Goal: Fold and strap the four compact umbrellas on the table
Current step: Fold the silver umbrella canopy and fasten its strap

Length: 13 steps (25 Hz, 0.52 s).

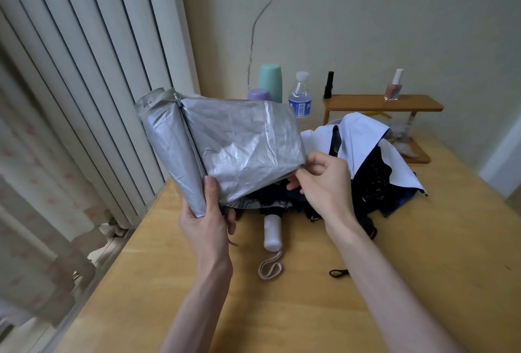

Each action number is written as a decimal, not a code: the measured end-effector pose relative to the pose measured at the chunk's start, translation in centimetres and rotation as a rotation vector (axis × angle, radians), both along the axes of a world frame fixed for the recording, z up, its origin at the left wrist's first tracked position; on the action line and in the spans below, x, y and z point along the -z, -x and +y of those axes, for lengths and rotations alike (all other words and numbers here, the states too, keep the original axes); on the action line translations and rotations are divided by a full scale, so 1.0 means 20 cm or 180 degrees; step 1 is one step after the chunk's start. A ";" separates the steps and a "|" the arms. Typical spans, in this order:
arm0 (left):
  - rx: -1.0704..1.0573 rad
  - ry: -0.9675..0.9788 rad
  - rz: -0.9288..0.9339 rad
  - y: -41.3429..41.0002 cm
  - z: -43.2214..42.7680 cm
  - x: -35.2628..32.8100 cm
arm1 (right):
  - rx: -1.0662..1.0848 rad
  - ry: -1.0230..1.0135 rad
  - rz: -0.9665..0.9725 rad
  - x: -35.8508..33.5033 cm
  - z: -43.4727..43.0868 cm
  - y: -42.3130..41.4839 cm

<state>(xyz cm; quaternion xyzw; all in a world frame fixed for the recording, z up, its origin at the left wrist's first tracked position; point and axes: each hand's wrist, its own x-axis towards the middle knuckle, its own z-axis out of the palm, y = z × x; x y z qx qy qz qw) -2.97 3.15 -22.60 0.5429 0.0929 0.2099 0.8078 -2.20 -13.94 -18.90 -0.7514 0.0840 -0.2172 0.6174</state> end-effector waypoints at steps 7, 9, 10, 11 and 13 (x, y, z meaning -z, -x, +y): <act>-0.0061 0.0051 -0.0001 0.01 -0.02 -0.01 | -0.0399 0.0325 -0.0515 0.01 -0.01 -0.01; -0.0045 0.0087 -0.0007 0.01 -0.02 -0.01 | -0.0156 0.0228 -0.0456 0.02 -0.03 -0.02; -0.0040 0.0099 -0.0006 0.01 -0.02 -0.01 | 0.0015 0.0227 -0.0434 0.03 -0.04 -0.02; -0.0037 0.0099 -0.0005 0.02 -0.02 -0.02 | 0.0149 0.0279 -0.0443 0.03 -0.04 -0.01; -0.0041 0.0090 -0.0018 0.02 -0.03 -0.02 | 0.0192 0.0477 -0.0559 0.04 -0.04 -0.01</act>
